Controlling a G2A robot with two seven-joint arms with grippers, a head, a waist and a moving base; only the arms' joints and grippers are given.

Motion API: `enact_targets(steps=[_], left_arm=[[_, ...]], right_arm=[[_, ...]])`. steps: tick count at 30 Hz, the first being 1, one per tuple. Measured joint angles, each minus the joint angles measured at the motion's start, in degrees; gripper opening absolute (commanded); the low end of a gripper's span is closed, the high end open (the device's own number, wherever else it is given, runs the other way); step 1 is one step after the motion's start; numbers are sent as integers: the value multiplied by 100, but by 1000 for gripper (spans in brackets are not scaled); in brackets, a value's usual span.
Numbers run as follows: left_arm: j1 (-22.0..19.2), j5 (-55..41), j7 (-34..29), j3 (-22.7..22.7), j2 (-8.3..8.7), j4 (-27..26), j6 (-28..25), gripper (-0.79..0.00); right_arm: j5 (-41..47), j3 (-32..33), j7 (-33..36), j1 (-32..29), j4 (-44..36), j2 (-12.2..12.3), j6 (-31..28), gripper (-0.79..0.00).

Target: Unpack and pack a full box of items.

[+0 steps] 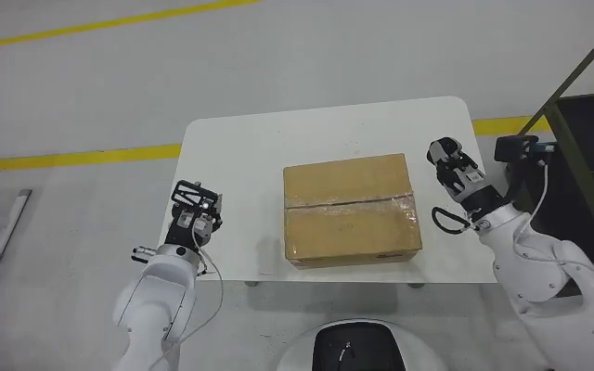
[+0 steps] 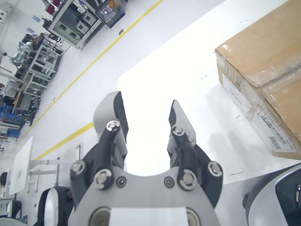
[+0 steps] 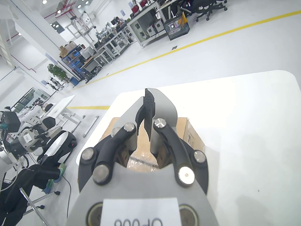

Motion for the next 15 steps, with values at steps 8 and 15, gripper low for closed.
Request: enact_targets(steps=[8, 15], left_arm=[[45, 103, 156, 26, 1, -35, 33, 0], [45, 103, 156, 26, 1, -35, 33, 0]], right_arm=[[-1974, -1282, 63, 188, -365, -83, -358, -785], [-3263, -2867, -223, 988, 297, -401, 245, -785]])
